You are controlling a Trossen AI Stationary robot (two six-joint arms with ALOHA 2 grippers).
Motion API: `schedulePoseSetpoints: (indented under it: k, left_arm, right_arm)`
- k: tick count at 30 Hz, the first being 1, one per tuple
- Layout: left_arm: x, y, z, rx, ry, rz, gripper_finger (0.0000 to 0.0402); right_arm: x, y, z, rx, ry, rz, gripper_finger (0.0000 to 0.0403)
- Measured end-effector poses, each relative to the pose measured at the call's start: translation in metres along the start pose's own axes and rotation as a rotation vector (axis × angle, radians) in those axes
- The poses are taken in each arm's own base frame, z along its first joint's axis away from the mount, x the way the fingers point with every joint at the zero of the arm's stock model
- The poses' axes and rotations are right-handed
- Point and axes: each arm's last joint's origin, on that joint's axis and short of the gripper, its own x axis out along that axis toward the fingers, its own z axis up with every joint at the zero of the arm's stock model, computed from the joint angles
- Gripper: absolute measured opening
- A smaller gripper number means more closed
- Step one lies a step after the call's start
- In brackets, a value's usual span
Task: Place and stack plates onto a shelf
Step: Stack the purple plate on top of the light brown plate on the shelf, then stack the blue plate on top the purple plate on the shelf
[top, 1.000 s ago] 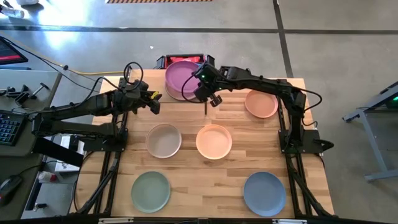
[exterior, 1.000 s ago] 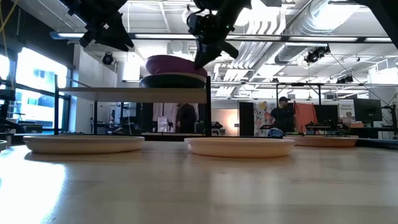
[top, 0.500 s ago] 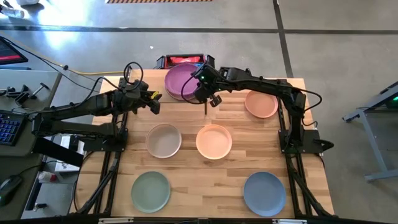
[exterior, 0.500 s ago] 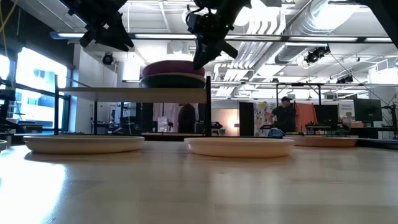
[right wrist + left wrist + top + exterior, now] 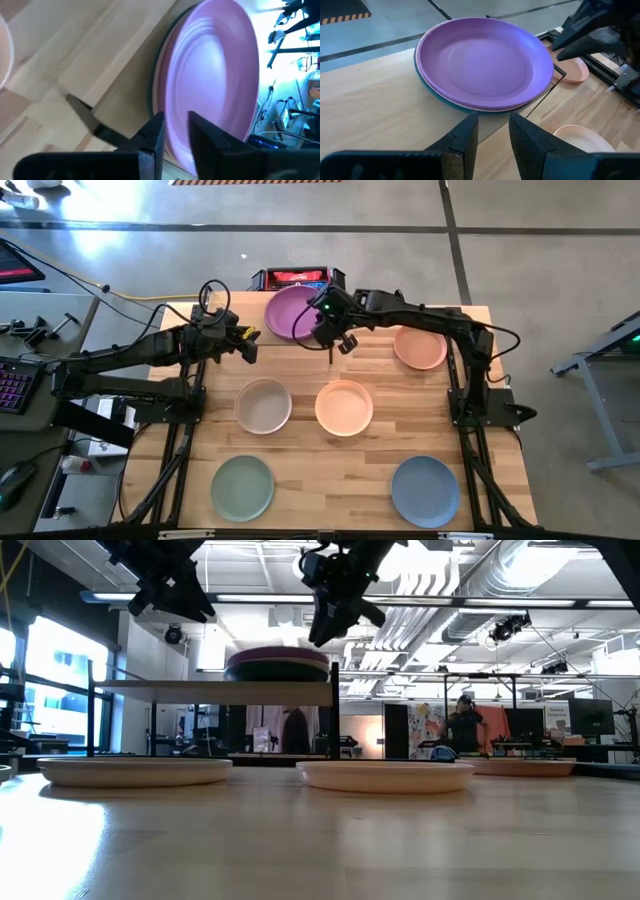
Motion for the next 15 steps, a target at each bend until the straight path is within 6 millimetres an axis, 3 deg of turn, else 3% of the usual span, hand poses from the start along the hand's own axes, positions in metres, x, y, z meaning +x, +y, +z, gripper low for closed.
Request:
schedulePoseSetpoints:
  k: [4,15]
  left_arm:
    - [0.000,0.000,0.000,0.001,0.000,0.001,0.0097]
    - [0.000,0.000,0.000,-0.002,0.000,-0.001,0.0097]
  right_arm:
    - [-0.007,0.003,0.000,0.009,0.012,0.020,0.0067]
    - [-0.010,0.007,-0.013,0.275,0.073,0.100,0.0067]
